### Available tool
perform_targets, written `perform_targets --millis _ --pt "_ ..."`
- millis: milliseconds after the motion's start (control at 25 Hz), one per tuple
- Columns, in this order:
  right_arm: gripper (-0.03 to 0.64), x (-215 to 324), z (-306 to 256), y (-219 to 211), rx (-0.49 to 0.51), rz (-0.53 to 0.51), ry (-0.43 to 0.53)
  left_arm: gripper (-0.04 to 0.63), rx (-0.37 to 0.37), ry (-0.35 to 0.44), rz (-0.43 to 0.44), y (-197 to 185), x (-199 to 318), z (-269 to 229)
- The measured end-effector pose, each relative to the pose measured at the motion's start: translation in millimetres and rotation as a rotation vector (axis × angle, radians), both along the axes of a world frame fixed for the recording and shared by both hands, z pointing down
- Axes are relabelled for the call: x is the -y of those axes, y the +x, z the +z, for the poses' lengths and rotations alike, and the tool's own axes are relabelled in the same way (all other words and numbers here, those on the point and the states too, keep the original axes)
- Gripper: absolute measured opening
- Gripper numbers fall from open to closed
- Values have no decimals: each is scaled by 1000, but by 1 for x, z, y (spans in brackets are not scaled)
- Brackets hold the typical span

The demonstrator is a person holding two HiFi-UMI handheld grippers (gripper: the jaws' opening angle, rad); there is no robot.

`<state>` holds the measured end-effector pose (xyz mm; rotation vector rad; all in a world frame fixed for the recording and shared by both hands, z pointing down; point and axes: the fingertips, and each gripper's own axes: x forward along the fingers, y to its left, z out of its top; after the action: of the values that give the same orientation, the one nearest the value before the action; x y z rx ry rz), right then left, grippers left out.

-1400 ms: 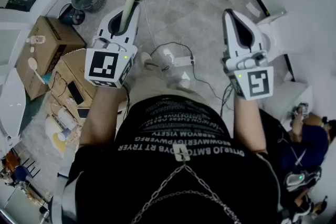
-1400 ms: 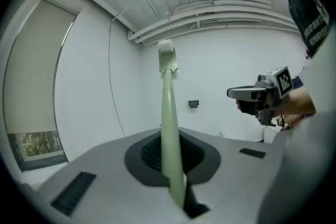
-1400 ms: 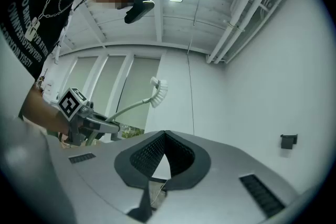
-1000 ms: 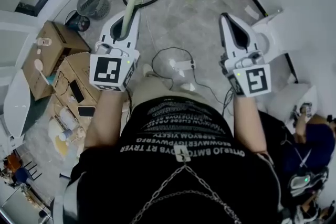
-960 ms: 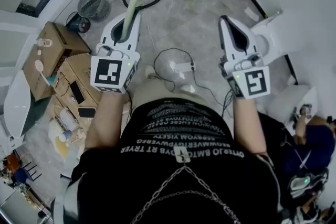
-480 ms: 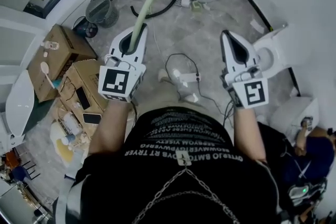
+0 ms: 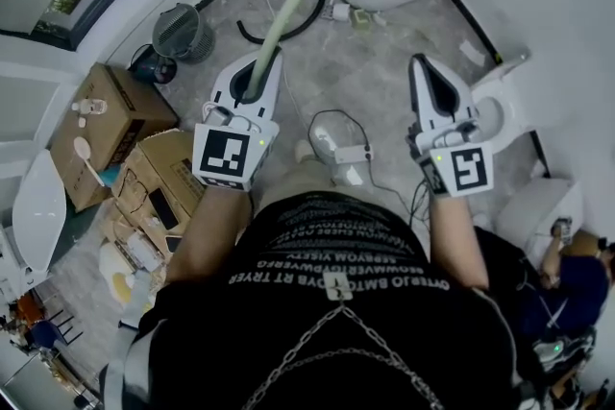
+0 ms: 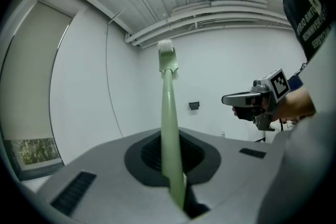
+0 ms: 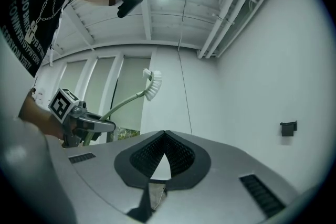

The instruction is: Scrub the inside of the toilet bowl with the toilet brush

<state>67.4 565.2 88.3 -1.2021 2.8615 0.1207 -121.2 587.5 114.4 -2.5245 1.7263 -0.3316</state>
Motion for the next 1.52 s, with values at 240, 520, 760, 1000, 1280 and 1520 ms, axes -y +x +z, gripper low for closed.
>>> perform_targets --millis 240,520,760,1000,1280,1520 --pt "3 40 2 -30 -24 28 -3 2 -27 -10 3 -32 44 3" --pt "3 70 -1 -72 -34 54 -21 2 -37 -7 25 -73 75 4" --pt "3 72 -3 -77 -30 67 -34 2 -41 12 35 -86 85 3" --pt "3 73 -5 -74 -54 88 -14 2 -57 -5 65 -83 84 13" --pt "3 93 -7 -66 -35 89 -9 2 -48 4 56 -77 99 9" --pt "3 123 -4 -59 -57 61 8 2 -46 7 38 -72 127 8"
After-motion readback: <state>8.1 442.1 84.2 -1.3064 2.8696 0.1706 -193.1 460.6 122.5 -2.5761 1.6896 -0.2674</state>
